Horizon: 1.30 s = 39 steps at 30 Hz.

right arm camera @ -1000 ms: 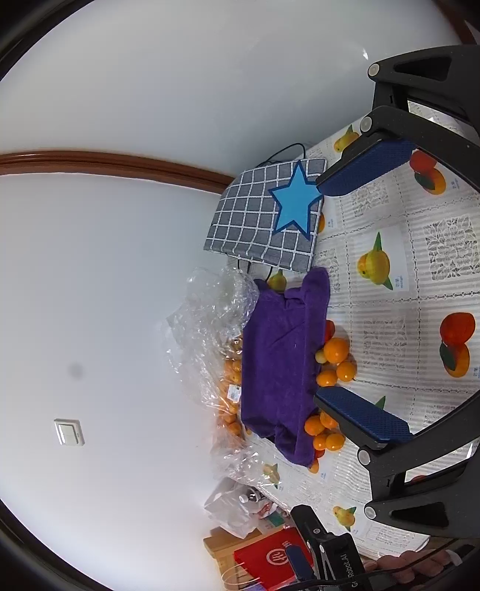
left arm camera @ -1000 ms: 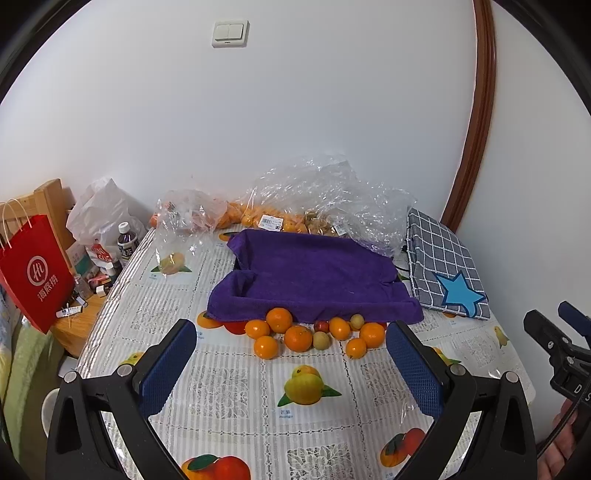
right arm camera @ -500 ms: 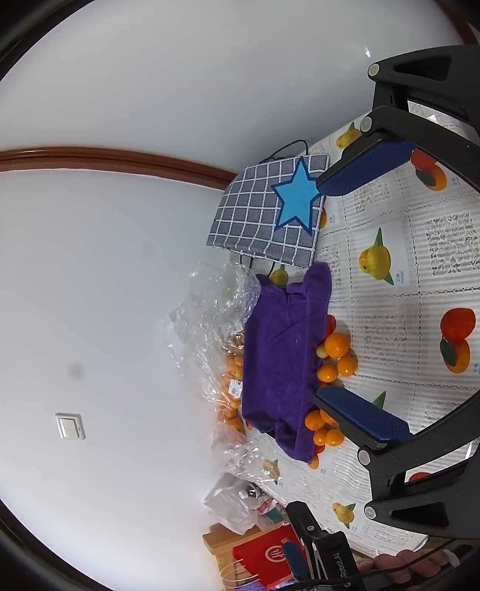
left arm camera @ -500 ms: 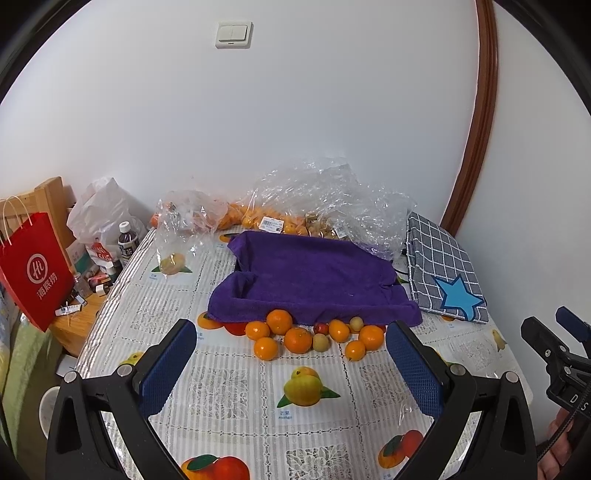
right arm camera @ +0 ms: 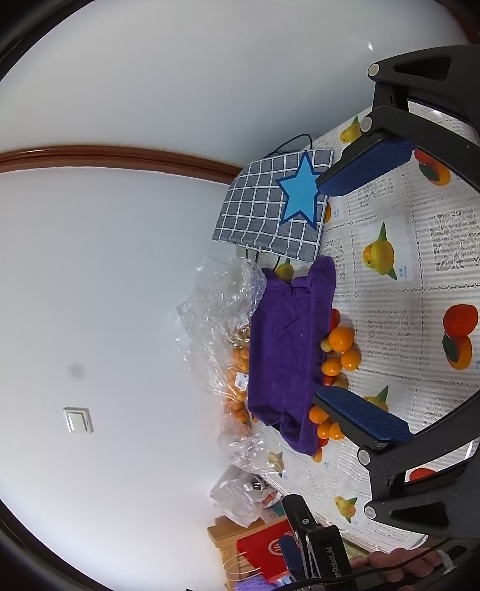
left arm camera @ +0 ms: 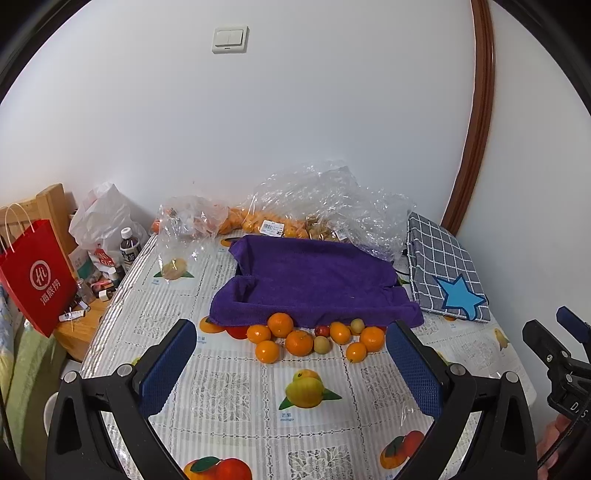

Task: Organize fruits

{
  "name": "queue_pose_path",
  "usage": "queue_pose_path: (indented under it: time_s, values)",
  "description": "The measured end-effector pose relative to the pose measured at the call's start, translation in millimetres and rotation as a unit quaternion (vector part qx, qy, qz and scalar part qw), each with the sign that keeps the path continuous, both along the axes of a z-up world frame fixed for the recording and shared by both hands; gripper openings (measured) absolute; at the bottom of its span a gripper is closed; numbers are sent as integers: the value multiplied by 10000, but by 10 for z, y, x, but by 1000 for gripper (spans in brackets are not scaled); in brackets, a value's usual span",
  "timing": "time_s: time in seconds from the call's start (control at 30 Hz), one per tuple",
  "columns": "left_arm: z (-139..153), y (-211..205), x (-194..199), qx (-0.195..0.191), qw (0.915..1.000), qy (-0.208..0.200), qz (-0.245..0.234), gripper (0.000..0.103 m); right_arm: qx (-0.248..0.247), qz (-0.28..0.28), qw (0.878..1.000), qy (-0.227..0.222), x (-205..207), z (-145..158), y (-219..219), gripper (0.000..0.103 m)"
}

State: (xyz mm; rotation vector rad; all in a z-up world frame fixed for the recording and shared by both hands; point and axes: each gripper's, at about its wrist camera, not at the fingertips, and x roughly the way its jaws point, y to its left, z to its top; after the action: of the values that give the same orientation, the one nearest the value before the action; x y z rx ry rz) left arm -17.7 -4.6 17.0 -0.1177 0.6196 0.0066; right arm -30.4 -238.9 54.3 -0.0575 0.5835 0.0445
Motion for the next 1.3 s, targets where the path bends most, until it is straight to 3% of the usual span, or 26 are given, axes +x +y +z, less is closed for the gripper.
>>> queue_pose_path:
  time_s: [0.7, 1.0, 1.2, 1.3]
  values:
    - [-145, 43, 204, 91, 9999, 107, 52, 103, 144, 434, 9990, -22, 83, -142, 105, 101]
    - [-419, 134, 461, 31, 9995, 302, 93, 103, 86, 428, 9990, 18, 322, -488, 85, 101]
    - [-717, 323, 649, -99, 9985, 508, 192, 101, 141, 508, 9976, 447, 642, -836, 91, 91]
    - [-868, 405, 718, -87, 9977, 632, 239, 97, 209, 580, 9953, 752, 830, -1049, 99, 78]
